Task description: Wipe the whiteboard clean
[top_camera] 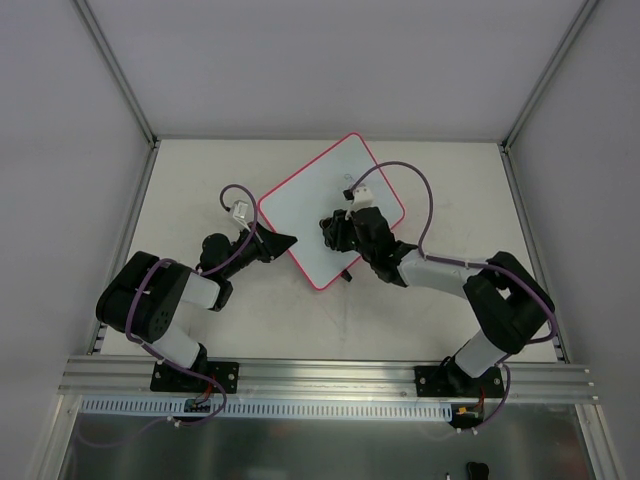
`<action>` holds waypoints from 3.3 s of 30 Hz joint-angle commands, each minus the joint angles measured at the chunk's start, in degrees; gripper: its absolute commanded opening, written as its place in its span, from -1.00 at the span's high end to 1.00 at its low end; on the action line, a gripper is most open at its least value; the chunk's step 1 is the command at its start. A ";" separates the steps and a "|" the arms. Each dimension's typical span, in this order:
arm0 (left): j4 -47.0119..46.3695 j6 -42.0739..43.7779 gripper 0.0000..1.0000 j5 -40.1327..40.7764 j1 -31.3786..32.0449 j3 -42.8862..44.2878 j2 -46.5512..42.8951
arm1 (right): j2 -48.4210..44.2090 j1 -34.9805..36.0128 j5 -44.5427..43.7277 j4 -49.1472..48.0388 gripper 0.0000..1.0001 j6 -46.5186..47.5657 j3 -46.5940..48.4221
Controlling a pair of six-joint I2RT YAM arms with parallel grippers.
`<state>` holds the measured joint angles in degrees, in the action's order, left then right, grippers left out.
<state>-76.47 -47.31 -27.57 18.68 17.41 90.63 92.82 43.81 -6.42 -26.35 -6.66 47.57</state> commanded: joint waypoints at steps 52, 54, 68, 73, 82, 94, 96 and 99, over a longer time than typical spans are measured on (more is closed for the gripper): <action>-19.86 3.98 1.00 -1.61 1.19 -0.36 -0.19 | -5.19 -6.91 -6.15 9.47 1.00 -5.74 -9.52; -19.86 4.15 1.00 -1.61 1.19 -0.27 -0.28 | -5.89 -4.37 -5.72 9.12 0.99 -5.30 -8.90; -19.86 4.33 1.00 -1.87 1.19 -0.18 -0.45 | -2.82 3.12 0.44 9.21 1.00 -5.74 -2.75; -19.86 4.24 1.00 -1.87 1.19 -0.18 -0.28 | -2.03 4.44 2.10 8.42 1.00 -5.91 -1.87; -19.86 4.33 1.00 -2.05 1.19 -0.36 -0.37 | -2.47 2.51 1.49 9.56 1.00 -3.72 1.46; -19.86 4.33 1.00 -2.13 1.19 -0.53 -0.63 | 1.58 -9.62 8.43 9.22 1.00 -3.01 7.36; -19.86 4.33 1.00 -2.05 1.19 -0.53 -0.63 | 1.32 -11.28 8.96 7.90 1.00 -2.84 7.71; -19.86 4.33 1.00 -2.05 1.19 -0.45 -0.63 | 1.14 -12.52 9.66 7.45 1.00 -2.22 8.67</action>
<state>-76.82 -46.70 -26.74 19.14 17.41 90.32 93.10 33.82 5.26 -10.46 -9.65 52.47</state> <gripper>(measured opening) 0.066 0.335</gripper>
